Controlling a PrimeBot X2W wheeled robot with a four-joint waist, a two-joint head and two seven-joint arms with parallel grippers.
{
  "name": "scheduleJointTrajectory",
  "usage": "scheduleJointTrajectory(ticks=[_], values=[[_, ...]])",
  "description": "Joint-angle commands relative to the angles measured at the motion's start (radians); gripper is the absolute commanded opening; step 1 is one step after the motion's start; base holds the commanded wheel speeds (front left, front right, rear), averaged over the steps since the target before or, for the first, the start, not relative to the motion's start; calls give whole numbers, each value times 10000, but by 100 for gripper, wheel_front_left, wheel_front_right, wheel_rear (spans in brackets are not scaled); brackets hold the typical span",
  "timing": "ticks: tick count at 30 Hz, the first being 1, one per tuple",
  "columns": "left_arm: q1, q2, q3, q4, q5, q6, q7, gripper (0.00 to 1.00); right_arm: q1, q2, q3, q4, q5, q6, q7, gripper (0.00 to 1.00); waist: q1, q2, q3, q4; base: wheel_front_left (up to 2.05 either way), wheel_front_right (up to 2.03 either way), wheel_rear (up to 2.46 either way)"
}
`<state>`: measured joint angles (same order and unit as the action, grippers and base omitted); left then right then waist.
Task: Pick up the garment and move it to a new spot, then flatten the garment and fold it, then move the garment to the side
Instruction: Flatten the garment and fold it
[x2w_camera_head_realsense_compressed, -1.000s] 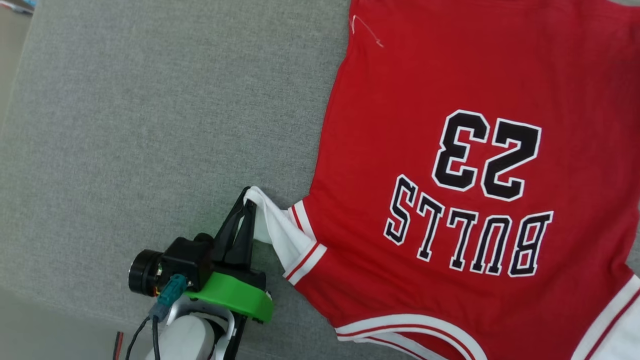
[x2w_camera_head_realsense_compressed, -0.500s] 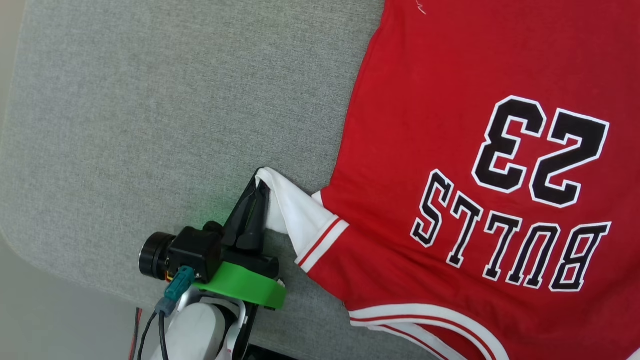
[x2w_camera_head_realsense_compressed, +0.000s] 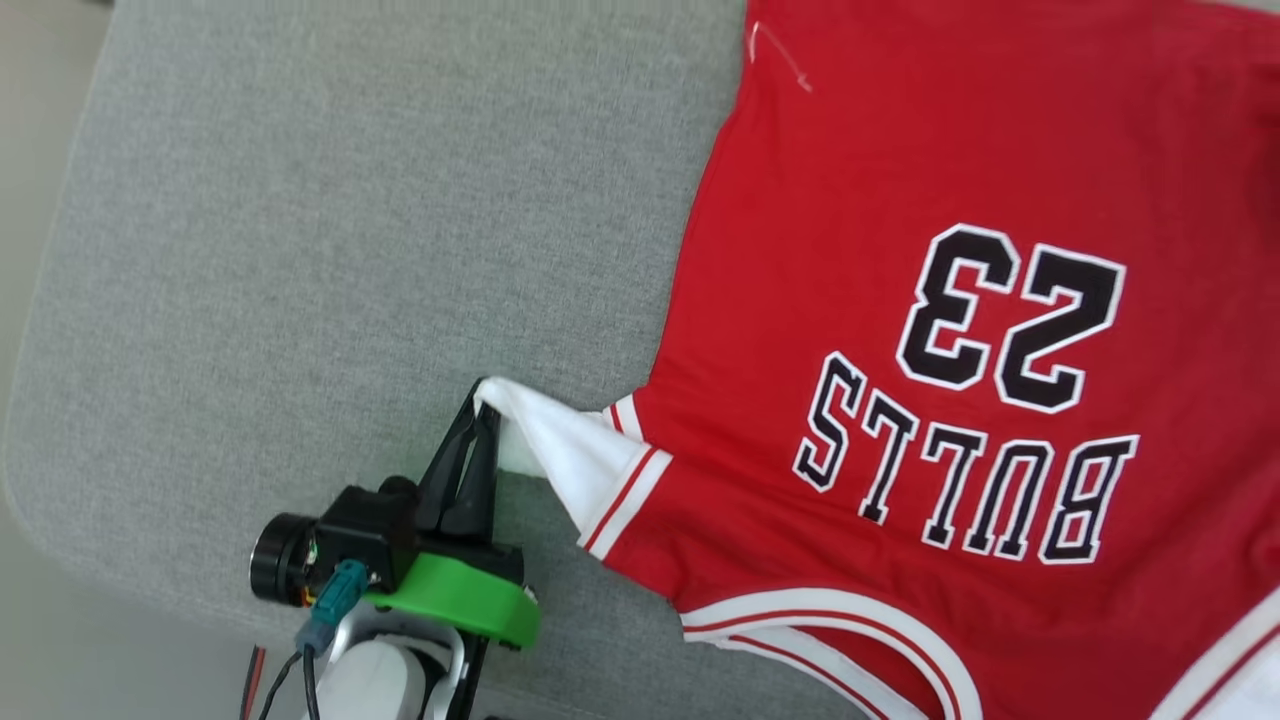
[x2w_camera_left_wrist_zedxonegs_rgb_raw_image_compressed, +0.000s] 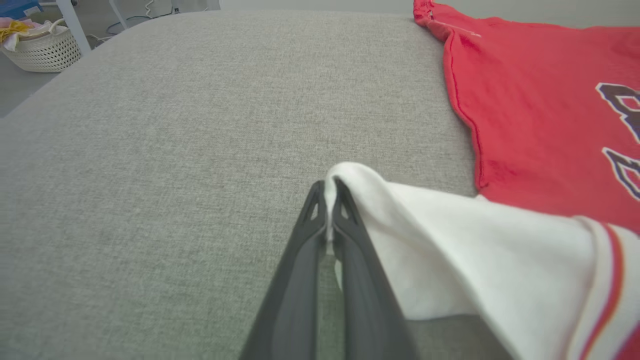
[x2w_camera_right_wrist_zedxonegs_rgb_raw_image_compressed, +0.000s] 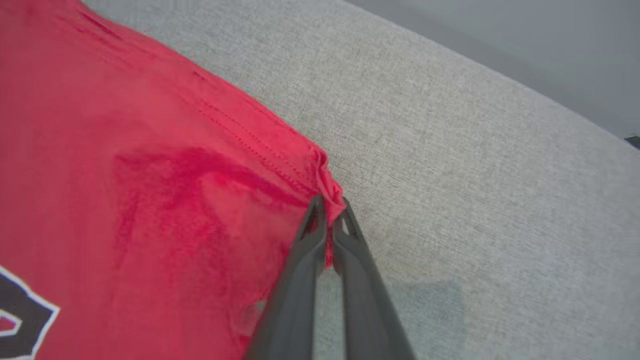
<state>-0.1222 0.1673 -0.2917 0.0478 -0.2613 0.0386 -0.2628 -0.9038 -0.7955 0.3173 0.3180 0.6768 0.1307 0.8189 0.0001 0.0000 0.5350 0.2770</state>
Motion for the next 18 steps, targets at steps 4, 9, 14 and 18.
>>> scheduleJointTrajectory(ticks=[4, 9, 14, 18], values=[[386, 175, 118, 60, 171, 1, 10, 0, 1167, -693, 105, -704, 530, 0, -738, 0, -1, 0, -1463, -696, 0, 0, 0], [860, 353, 261, 65, 113, 115, 17, 0, 3001, -1307, -430, -1569, 951, 0, -1466, 0, -1, 0, -2173, -1092, 0, 0, 0], [1294, 537, 377, 17, 32, 223, 75, 0, 5549, -1526, -1583, -2333, 1084, 0, -1976, 0, -1, 0, -2732, -1494, 0, 0, 0], [1584, 628, 457, -110, -31, 332, 132, 0, 7676, -1092, -2759, -2925, 1038, 0, -2117, 0, -1, 0, -2972, -1825, 0, 0, 0]])
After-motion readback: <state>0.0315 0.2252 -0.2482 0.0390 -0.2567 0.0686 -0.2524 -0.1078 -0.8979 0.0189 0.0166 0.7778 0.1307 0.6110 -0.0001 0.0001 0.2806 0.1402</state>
